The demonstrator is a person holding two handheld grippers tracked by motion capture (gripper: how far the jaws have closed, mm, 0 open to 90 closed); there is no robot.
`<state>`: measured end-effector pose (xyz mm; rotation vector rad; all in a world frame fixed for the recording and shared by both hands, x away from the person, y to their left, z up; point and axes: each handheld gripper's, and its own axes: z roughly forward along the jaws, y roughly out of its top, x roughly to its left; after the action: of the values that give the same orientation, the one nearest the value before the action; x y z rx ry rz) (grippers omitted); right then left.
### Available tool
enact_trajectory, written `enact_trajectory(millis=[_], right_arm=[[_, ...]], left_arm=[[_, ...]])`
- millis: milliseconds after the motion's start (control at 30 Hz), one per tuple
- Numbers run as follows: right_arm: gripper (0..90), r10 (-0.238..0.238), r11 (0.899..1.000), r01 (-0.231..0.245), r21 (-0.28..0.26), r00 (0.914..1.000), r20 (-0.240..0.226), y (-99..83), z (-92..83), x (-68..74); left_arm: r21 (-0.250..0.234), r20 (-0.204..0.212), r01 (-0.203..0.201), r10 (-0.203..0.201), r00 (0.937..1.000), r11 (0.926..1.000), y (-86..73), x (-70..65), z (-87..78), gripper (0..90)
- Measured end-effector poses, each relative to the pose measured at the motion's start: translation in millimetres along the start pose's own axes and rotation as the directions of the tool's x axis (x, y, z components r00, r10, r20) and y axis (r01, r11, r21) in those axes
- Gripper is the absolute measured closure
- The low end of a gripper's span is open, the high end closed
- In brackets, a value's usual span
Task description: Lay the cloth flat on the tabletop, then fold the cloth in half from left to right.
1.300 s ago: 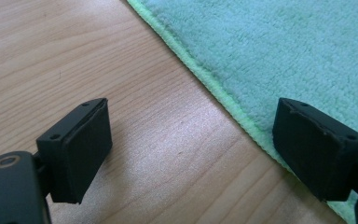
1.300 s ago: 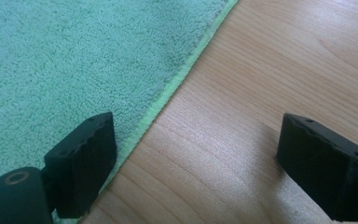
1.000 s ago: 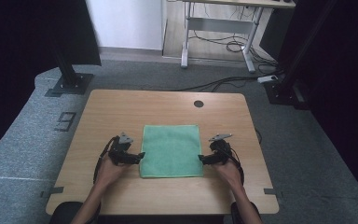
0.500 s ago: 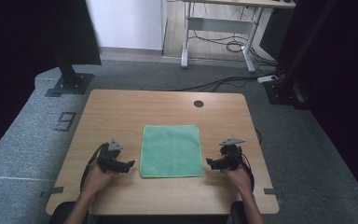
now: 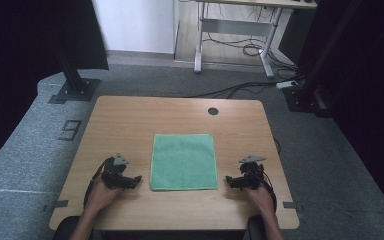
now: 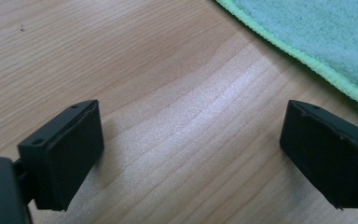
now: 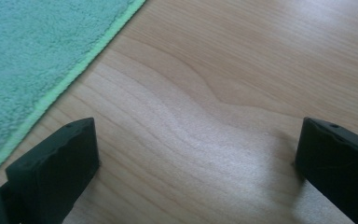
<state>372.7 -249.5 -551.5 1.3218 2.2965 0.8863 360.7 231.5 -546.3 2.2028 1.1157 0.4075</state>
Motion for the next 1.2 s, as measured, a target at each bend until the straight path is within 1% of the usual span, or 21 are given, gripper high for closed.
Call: enact_trajectory(millis=[67,100,167,200,267,300,900,1067,1200], right_arm=[[0.0,0.001,1.0,-0.001,-0.011,1.0,0.003,-1.3,0.3,-0.2],[0.0,0.001,1.0,-0.001,-0.018,1.0,0.004,-1.9,0.4,-0.3],[0.0,-0.001,0.999,0.001,-0.044,1.0,0.003,-4.5,1.1,-0.5],[0.0,-0.001,0.999,0.001,-0.044,1.0,0.003,-4.5,1.1,-0.5],[0.0,0.003,0.998,-0.002,-0.066,1.0,0.004,-6.2,1.9,-0.2],[0.0,0.001,0.998,-0.001,-0.068,1.0,0.004,-6.2,2.1,-0.2],[0.0,0.002,0.998,-0.002,-0.066,1.0,0.004,-5.8,2.3,-0.1],[0.0,0.006,0.998,-0.005,-0.055,1.0,0.008,-4.6,2.0,0.4],[0.0,0.01,0.999,-0.01,-0.05,0.9999,-0.002,-4.0,1.2,0.4]], left_arm=[[-0.009,-0.002,0.0,0.0,1.0,1.0,-1.2,0.6,2.0,1.9],[-0.007,-0.003,0.002,-0.002,1.0,1.0,-1.0,0.5,2.3,0.0],[-0.005,-0.003,0.002,-0.002,1.0,1.0,-0.9,0.6,2.3,0.0],[-0.005,-0.003,0.002,-0.002,1.0,1.0,-0.9,0.6,2.3,0.0],[-0.006,0.0,-0.001,0.001,1.0,1.0,-0.7,1.3,2.5,0.0],[-0.008,-0.001,-0.001,0.001,1.0,1.0,-0.7,1.5,2.6,0.0],[-0.006,-0.002,0.003,-0.003,1.0,1.0,-0.1,1.6,3.1,0.0],[-0.006,-0.001,0.003,-0.003,1.0,1.0,0.0,1.6,3.2,0.0],[-0.006,0.0,0.003,-0.003,1.0,1.0,0.0,1.7,3.2,0.0]])
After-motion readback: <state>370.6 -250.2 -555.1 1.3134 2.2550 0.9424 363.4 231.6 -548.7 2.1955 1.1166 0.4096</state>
